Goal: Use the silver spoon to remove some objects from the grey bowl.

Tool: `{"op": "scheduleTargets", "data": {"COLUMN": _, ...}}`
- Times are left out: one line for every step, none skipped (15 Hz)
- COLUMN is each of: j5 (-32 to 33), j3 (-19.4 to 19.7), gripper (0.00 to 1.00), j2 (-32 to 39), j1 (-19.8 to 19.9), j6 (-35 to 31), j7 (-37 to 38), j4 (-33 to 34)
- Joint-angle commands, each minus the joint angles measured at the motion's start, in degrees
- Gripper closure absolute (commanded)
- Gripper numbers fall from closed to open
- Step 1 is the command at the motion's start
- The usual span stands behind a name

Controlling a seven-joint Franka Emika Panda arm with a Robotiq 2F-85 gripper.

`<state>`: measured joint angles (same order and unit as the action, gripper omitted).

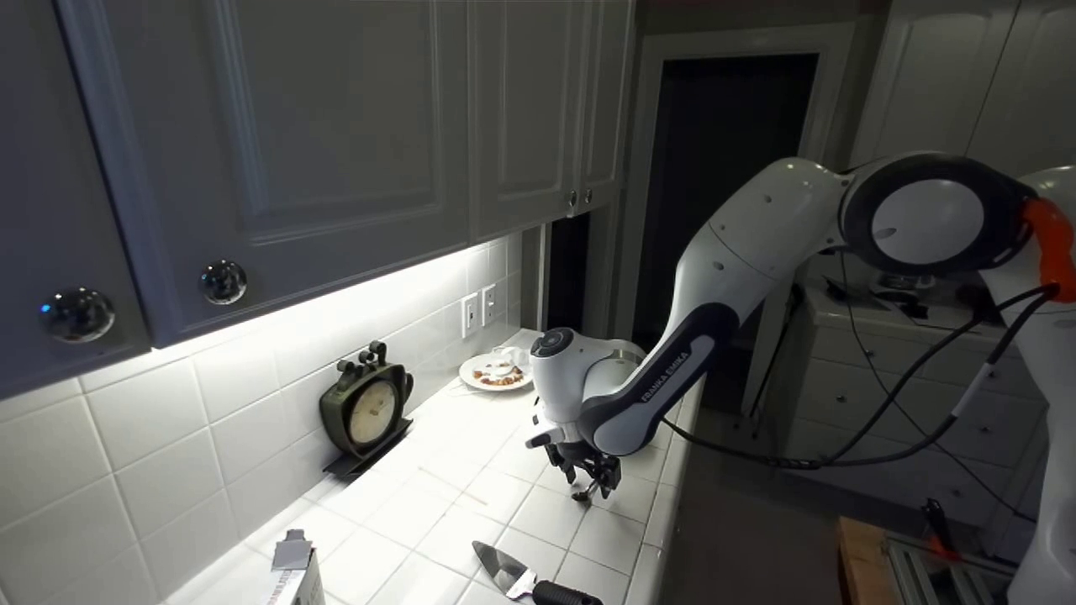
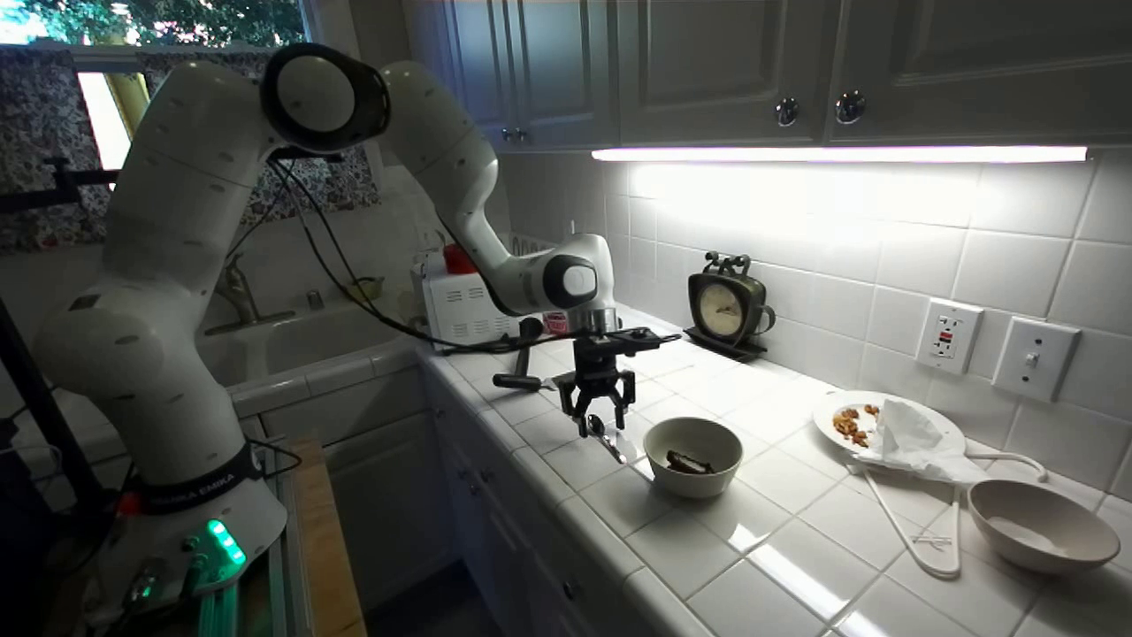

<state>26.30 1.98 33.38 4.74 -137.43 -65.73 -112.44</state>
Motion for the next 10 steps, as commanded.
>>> {"op": "scheduleTargets", "data": {"j5": -0.5, "j3": -0.1, "gripper": 0.0, "j2": -5.8, "j1": -1.2, "j6": 1.4, "j7": 3.5, "j4": -5.1}}
{"op": "scheduleTargets", "data": {"j5": -1.2, "j3": -0.5, "gripper": 0.0, "j2": -7.8, "j1": -1.1, "j6": 2.8, "j7": 3.7, "j4": -6.6}}
{"op": "scheduleTargets", "data": {"j5": -1.9, "j3": -0.8, "gripper": 0.0, "j2": -9.8, "j1": -1.1, "j6": 3.9, "j7": 4.4, "j4": -8.3}}
{"op": "scheduleTargets", "data": {"j5": -2.7, "j3": -1.2, "gripper": 0.0, "j2": -12.2, "j1": -1.0, "j6": 4.6, "j7": 5.2, "j4": -10.5}}
{"op": "scheduleTargets", "data": {"j5": -3.8, "j3": -1.7, "gripper": 0.0, "j2": -14.4, "j1": -0.7, "j6": 5.8, "j7": 5.7, "j4": -12.1}}
{"op": "scheduleTargets", "data": {"j5": -4.2, "j3": -1.7, "gripper": 0.0, "j2": -16.8, "j1": -0.8, "j6": 4.8, "j7": 7.4, "j4": -14.4}}
{"op": "scheduleTargets", "data": {"j5": -4.0, "j3": -1.5, "gripper": 0.0, "j2": -19.3, "j1": -1.2, "j6": 3.8, "j7": 10.0, "j4": -16.6}}
{"op": "scheduleTargets", "data": {"j5": -4.8, "j3": -1.6, "gripper": 0.0, "j2": -21.6, "j1": -1.1, "j6": 1.8, "j7": 12.6, "j4": -18.6}}
{"op": "scheduleTargets", "data": {"j5": -6.8, "j3": -2.0, "gripper": 0.0, "j2": -23.7, "j1": -0.6, "j6": 1.3, "j7": 13.4, "j4": -19.8}}
{"op": "scheduleTargets", "data": {"j5": -7.9, "j3": -2.0, "gripper": 0.0, "j2": -25.7, "j1": -0.7, "j6": 0.8, "j7": 15.1, "j4": -21.0}}
